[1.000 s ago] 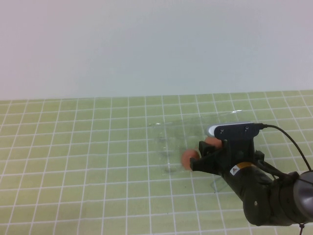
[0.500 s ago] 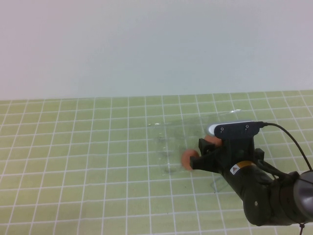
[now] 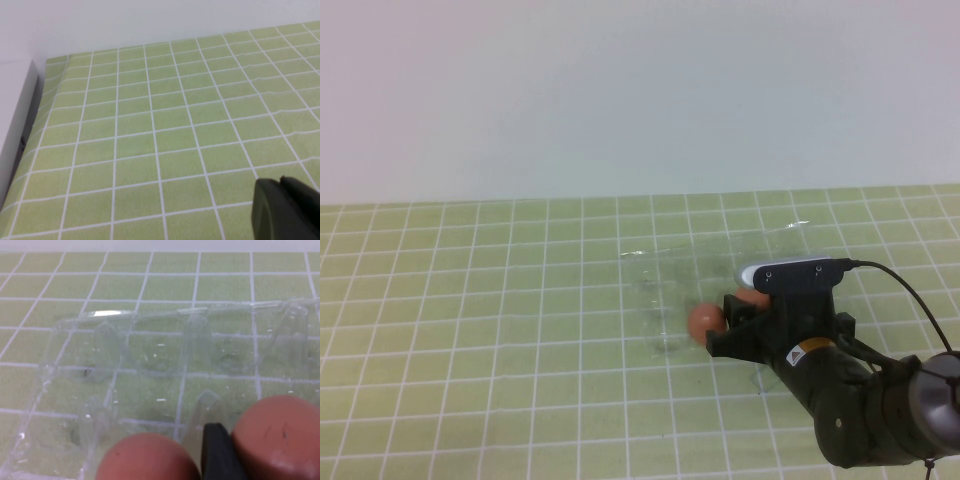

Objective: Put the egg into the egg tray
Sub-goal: Place the egg in the egg tray

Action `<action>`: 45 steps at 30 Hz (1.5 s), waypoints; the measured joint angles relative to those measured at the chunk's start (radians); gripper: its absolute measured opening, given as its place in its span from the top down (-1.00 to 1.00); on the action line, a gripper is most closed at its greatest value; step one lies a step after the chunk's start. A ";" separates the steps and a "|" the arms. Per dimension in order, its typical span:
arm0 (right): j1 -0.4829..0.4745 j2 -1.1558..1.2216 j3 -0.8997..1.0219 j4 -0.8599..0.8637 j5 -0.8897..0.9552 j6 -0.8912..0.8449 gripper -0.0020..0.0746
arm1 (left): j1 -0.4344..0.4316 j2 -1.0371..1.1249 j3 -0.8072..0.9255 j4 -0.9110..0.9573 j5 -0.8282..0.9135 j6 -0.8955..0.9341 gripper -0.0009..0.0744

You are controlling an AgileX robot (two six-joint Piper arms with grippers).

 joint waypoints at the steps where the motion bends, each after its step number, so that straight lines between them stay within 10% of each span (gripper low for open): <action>1: 0.000 0.000 0.000 0.000 0.000 0.000 -0.02 | 0.000 0.000 0.000 0.000 0.000 0.000 0.98; 45: 0.000 -0.106 0.000 -0.026 0.081 -0.159 -0.26 | 0.000 0.000 0.000 0.000 0.000 0.000 0.98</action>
